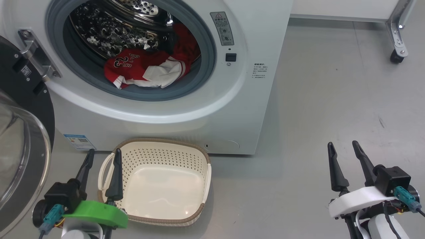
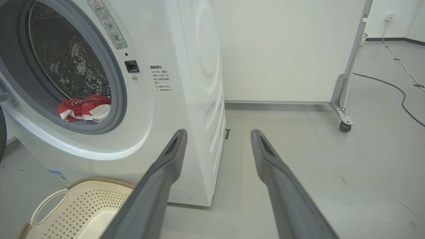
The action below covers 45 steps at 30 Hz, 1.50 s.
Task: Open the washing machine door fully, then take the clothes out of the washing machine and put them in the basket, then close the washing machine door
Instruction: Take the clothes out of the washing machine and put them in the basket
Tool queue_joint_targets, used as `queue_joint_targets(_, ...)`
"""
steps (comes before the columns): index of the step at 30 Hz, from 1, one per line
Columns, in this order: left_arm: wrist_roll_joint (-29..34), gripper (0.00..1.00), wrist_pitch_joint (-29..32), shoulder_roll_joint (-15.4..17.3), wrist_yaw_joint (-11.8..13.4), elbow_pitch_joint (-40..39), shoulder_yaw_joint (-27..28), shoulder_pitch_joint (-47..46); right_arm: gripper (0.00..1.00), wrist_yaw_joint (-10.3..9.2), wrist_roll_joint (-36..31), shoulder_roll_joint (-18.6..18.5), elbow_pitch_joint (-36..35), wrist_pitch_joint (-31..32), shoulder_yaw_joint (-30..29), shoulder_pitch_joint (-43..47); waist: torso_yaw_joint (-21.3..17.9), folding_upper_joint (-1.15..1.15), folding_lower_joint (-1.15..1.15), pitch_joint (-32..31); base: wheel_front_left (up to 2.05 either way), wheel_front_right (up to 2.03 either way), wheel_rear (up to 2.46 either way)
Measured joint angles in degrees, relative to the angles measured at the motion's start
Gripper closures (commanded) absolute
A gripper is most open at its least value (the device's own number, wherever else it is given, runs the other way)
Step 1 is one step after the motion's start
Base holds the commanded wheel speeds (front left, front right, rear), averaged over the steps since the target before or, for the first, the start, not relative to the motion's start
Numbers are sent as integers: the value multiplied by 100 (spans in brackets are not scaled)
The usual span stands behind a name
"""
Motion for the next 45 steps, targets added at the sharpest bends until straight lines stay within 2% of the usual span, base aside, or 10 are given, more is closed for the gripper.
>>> queue_joint_targets(35,0,0,0,8,-1,-21,30,0,0,2,-12,34,-36,0,-2,-3,-51,0,0,153,0,0,0)
queue_joint_targets(45,255,0,36,281,42,-149,131,-90,0,2,-29,90,-148,0,104,-12,-214,0,0,562,0,0,0)
